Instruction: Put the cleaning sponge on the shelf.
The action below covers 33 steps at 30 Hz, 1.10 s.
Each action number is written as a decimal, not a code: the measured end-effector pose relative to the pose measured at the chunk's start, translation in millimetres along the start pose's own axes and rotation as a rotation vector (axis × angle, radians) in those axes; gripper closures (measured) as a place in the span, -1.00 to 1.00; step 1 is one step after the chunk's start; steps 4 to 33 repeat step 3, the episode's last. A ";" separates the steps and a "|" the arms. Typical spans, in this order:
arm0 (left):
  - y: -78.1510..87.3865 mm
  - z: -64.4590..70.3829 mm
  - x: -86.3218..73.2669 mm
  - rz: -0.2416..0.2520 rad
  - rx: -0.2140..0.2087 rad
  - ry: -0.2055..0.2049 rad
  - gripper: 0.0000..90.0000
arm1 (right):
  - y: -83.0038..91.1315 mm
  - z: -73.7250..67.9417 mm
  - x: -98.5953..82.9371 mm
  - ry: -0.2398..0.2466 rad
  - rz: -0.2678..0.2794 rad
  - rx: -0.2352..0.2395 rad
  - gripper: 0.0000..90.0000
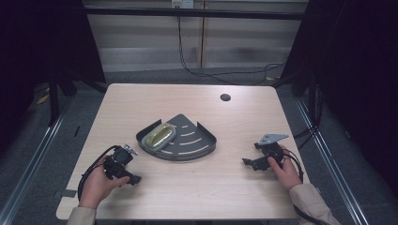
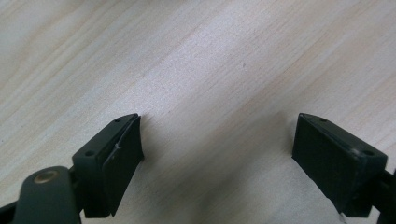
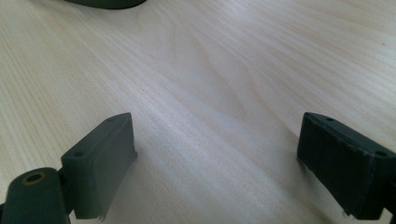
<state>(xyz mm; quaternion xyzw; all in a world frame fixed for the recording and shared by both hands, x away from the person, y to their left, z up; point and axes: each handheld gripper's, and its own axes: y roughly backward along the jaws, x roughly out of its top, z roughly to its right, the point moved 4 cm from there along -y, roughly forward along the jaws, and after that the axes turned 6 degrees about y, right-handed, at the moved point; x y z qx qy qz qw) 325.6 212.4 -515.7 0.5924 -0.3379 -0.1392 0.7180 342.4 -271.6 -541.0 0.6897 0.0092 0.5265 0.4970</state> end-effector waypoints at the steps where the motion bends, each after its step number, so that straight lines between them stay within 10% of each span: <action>1: -0.1 0.3 0.0 0.001 -0.001 0.005 -0.66 | 0.0 0.0 0.0 0.000 0.000 0.000 -0.76; 33: -0.2 0.5 0.1 0.000 -0.002 0.011 -0.66 | 0.1 0.0 0.0 -0.001 -0.001 0.000 -0.76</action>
